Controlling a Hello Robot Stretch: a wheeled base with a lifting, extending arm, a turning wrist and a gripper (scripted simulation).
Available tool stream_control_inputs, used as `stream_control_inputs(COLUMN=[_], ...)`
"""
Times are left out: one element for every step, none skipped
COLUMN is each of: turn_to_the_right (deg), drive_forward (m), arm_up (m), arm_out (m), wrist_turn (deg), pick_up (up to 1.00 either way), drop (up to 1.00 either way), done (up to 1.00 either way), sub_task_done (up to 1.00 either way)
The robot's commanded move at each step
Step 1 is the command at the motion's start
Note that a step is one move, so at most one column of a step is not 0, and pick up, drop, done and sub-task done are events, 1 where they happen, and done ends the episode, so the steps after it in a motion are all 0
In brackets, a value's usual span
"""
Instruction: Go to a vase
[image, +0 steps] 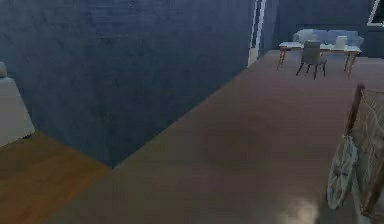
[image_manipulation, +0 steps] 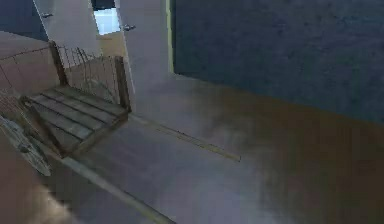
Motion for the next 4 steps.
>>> stream_control_inputs(turn_to_the_right=[-45.0, -18.0, 0.0, -6.0], drive_forward=[0.00, 0.00, 0.15, 0.00], arm_up=[0.00, 0.00, 0.00, 0.00], arm_out=[0.00, 0.00, 0.00, 0.00], wrist_turn=[0.0, 0.0, 0.0, 0.0], pick_up=[0.00, 0.00, 0.00, 0.00], drop=[0.00, 0.00, 0.00, 0.00], done=[0.00, 0.00, 0.00, 0.00], sub_task_done=[0.00, 0.00, 0.00, 0.00])
